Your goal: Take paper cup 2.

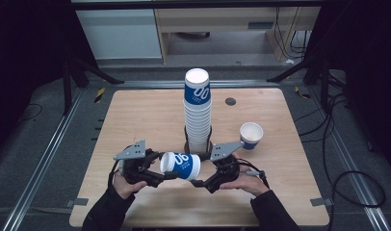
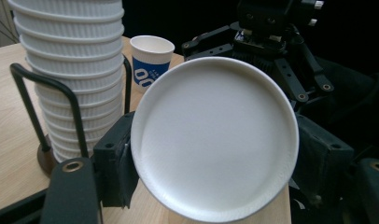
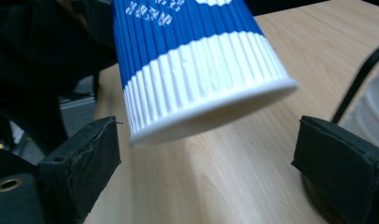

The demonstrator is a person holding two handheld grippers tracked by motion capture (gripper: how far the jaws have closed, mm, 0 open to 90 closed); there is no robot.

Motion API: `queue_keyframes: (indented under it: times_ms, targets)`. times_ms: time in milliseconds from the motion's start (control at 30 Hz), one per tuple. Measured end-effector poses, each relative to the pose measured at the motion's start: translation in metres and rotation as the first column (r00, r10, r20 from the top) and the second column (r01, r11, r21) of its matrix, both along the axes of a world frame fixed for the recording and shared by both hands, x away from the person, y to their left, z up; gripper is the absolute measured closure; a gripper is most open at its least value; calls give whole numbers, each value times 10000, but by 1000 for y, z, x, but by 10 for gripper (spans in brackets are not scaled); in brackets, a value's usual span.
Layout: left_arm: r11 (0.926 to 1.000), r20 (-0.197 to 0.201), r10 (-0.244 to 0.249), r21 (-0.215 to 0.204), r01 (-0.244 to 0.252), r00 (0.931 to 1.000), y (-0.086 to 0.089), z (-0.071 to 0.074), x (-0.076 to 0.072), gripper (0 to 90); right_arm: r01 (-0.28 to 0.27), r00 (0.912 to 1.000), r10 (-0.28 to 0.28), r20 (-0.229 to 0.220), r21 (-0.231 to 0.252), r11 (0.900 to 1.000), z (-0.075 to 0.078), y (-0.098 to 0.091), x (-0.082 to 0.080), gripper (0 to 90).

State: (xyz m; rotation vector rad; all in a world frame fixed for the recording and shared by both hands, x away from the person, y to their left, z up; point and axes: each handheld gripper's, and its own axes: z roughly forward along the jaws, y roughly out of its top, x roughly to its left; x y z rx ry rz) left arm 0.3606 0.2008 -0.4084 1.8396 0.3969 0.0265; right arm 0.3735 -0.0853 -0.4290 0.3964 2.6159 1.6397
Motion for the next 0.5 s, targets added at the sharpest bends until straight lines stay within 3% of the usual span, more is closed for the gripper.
queue_keyframes:
  times_ms: [233,500]
  targets:
    - [9987,2,-499,37,499,9988,-9,-1,-4,263,-352,9994,352,34,46,9994,-1,5,-3,76]
    - [9977,11,-655,179,655,9978,-13,-3,-5,263,-636,9980,637,-55,233,9977,-4,8,-4,117]
